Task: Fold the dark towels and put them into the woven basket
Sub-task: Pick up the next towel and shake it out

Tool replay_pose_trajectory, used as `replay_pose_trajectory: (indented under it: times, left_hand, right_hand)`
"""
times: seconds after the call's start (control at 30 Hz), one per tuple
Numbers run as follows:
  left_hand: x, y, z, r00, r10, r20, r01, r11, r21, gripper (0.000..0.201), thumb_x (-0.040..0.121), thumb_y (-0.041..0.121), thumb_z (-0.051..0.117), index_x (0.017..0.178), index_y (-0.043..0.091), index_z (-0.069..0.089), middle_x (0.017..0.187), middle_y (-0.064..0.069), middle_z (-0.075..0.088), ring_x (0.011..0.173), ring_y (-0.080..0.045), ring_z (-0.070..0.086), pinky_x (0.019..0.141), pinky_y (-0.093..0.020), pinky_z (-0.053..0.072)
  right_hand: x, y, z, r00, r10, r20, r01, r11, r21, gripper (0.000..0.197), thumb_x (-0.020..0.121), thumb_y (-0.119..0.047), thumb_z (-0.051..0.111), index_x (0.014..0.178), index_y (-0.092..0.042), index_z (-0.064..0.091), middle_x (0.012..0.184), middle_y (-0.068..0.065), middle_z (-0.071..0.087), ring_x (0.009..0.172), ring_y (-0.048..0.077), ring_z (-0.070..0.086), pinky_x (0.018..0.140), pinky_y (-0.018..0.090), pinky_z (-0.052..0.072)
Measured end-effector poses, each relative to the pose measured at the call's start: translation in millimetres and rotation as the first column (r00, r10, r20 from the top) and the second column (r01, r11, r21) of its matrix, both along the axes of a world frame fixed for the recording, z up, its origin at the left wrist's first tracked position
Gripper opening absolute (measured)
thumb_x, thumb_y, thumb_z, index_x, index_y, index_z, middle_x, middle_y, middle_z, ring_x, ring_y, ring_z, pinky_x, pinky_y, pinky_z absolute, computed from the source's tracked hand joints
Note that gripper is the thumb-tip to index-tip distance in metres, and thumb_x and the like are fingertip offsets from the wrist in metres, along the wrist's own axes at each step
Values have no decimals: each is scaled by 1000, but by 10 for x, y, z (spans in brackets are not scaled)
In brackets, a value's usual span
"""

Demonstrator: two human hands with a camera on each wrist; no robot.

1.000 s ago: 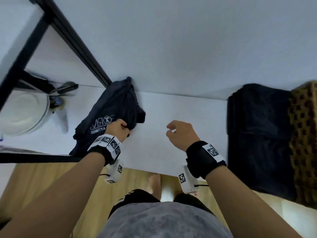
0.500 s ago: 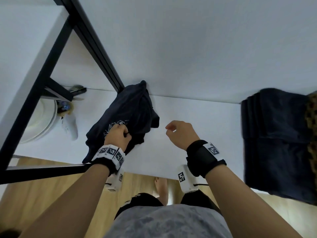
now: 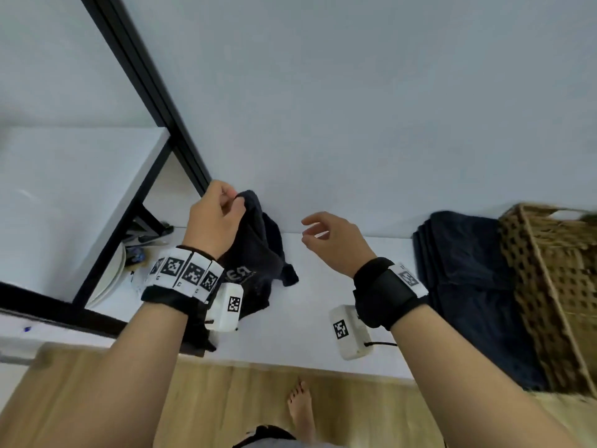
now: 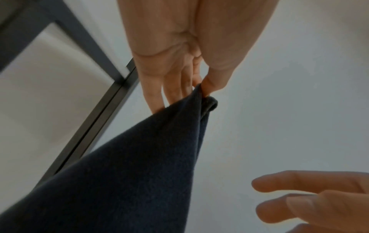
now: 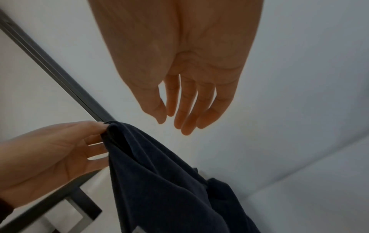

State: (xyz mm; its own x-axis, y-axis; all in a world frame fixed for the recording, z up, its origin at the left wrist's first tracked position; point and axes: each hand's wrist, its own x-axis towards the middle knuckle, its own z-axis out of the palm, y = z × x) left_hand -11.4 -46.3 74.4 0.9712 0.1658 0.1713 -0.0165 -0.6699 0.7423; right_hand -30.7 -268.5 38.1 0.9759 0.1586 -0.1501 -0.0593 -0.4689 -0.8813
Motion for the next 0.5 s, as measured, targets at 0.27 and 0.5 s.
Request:
replay_pose_trajectory:
  times: [0.27,0.5]
  left_hand:
    - [76,-369,1327,977,-118,176,109,992,58,10,97,26,54,96,17,52,75,1,67,62,-14,54,59,-21,42]
    - [-79,-856,2257,905,-287,315,279,958,70,13,94,26,57,84,27,48,69,3,64,51,-2,48,49,-9,36]
  right_hand:
    - [40,-172,917,986,19,165,-28,998,49,29,89,-31,67,117,-30,60,101,-13,67,85,6,64,66,11,42]
    - [-52,-288,1655,947,-112,301,53,979,199,43,84,-53,68,120,-35,55,101,-19,63,84,3,65,65,13,44]
